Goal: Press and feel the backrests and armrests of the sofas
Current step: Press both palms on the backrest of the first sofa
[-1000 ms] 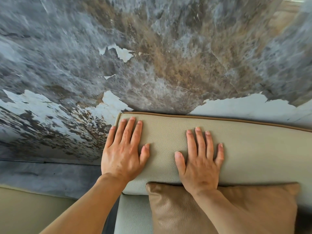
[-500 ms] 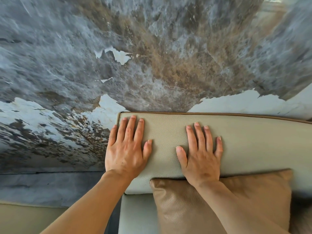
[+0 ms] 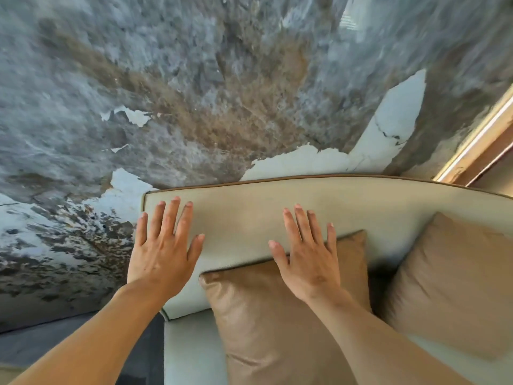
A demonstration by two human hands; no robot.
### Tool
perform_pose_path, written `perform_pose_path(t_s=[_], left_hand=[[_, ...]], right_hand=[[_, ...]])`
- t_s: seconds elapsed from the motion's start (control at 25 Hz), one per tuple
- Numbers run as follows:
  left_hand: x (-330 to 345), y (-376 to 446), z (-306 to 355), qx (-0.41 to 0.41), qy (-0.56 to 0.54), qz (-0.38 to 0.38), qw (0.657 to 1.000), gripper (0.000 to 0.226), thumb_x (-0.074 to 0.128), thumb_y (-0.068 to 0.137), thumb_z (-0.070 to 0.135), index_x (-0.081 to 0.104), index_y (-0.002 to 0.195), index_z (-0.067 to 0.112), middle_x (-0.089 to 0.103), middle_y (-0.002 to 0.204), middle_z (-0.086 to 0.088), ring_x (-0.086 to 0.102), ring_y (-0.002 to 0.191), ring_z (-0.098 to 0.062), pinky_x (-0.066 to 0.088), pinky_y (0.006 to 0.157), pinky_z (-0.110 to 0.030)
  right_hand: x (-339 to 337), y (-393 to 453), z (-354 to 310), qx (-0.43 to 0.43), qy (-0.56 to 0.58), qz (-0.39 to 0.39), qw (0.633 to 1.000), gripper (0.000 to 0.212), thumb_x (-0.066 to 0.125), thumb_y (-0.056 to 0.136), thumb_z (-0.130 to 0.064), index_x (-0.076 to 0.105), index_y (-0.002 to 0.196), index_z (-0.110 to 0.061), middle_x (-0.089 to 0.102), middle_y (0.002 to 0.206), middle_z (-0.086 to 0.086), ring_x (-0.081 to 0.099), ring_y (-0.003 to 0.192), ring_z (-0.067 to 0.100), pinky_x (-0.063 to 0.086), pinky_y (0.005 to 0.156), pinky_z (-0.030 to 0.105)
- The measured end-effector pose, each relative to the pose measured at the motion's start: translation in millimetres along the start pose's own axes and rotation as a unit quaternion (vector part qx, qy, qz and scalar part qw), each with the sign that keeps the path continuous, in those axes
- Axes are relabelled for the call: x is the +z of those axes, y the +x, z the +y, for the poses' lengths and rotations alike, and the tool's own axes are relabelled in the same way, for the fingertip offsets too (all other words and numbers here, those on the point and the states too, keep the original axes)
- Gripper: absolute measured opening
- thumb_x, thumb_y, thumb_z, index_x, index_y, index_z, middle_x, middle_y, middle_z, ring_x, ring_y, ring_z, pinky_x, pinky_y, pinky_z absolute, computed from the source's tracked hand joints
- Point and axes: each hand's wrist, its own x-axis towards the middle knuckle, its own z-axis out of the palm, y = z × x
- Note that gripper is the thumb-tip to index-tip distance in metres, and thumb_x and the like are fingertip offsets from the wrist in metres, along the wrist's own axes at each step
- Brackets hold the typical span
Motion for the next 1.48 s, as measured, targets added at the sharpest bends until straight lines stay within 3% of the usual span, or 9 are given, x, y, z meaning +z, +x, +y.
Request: perform_pose_path(t_s=[0.28, 0.48, 0.76, 0.96, 1.2, 1.32, 1.4, 1.48], left_hand=[[-34, -21, 123, 0.009, -0.018, 0.020, 1.000, 0.073, 0.000, 0.088, 0.056, 0.001, 0.152, 0.022, 0.002, 0.162, -0.005, -0.002, 0.148, -0.026, -0.003, 0.119, -0.046], [-27, -17, 247, 0.023, -0.021, 0.027, 0.999, 0.067, -0.001, 0.092, 0.055, -0.006, 0.151, 0.024, -0.004, 0.162, -0.003, -0.009, 0.147, -0.023, -0.009, 0.118, -0.044], [3, 15, 371, 0.040, -0.014, 0.011, 0.999, 0.064, -0.002, 0.091, 0.052, -0.009, 0.150, 0.029, -0.014, 0.161, 0.000, -0.018, 0.145, -0.022, -0.014, 0.117, -0.045], [30, 33, 407, 0.038, -0.010, 0.000, 0.999, 0.064, 0.000, 0.091, 0.052, -0.010, 0.150, 0.029, -0.014, 0.161, 0.002, -0.020, 0.145, -0.020, -0.018, 0.115, -0.042], [69, 77, 413, 0.053, 0.025, -0.018, 0.998, 0.064, -0.003, 0.090, 0.055, -0.023, 0.146, 0.031, -0.022, 0.159, 0.001, -0.024, 0.143, -0.022, -0.018, 0.114, -0.045], [89, 104, 417, 0.068, 0.032, -0.009, 0.997, 0.063, -0.001, 0.091, 0.059, -0.025, 0.143, 0.033, -0.018, 0.160, 0.003, -0.024, 0.143, -0.018, -0.016, 0.115, -0.048], [101, 122, 427, 0.095, 0.045, 0.008, 0.994, 0.067, 0.007, 0.091, 0.060, -0.009, 0.150, 0.032, -0.003, 0.162, 0.002, -0.008, 0.147, -0.021, -0.007, 0.117, -0.051], [111, 132, 432, 0.108, 0.047, 0.023, 0.993, 0.067, 0.021, 0.092, 0.058, 0.014, 0.152, 0.028, 0.018, 0.160, 0.000, 0.013, 0.147, -0.026, 0.006, 0.117, -0.055]], right_hand=[[-44, -16, 109, -0.007, 0.003, 0.037, 0.999, 0.070, -0.007, 0.087, -0.066, -0.012, 0.149, -0.033, -0.009, 0.162, -0.006, -0.015, 0.146, 0.016, -0.015, 0.115, 0.046], [-58, -25, 226, 0.009, 0.008, 0.048, 0.999, 0.072, -0.010, 0.085, -0.068, -0.011, 0.149, -0.034, -0.011, 0.161, -0.007, -0.016, 0.146, 0.014, -0.020, 0.113, 0.044], [-55, -12, 360, 0.070, -0.016, 0.073, 0.995, 0.072, 0.004, 0.088, -0.063, -0.001, 0.152, -0.031, -0.005, 0.162, -0.006, -0.007, 0.147, 0.016, -0.019, 0.112, 0.043], [-26, 8, 403, 0.069, -0.004, 0.055, 0.996, 0.072, -0.004, 0.086, -0.066, -0.011, 0.149, -0.033, -0.011, 0.161, -0.008, -0.016, 0.145, 0.014, -0.024, 0.110, 0.042], [26, 47, 419, 0.083, 0.021, 0.031, 0.996, 0.066, -0.013, 0.083, -0.068, -0.027, 0.140, -0.038, -0.014, 0.161, -0.009, -0.019, 0.145, 0.012, -0.017, 0.114, 0.046], [50, 58, 420, 0.082, 0.017, 0.069, 0.994, 0.066, -0.003, 0.090, -0.064, -0.008, 0.148, -0.033, 0.001, 0.162, -0.005, -0.004, 0.147, 0.015, -0.003, 0.117, 0.050], [64, 65, 421, 0.081, 0.020, 0.103, 0.991, 0.065, 0.012, 0.094, -0.058, 0.009, 0.151, -0.026, 0.015, 0.160, 0.000, 0.011, 0.147, 0.022, 0.007, 0.116, 0.053], [77, 72, 423, 0.075, 0.018, 0.127, 0.989, 0.065, 0.020, 0.093, -0.055, 0.011, 0.151, -0.026, 0.017, 0.160, 0.002, 0.015, 0.147, 0.024, 0.009, 0.116, 0.055]])
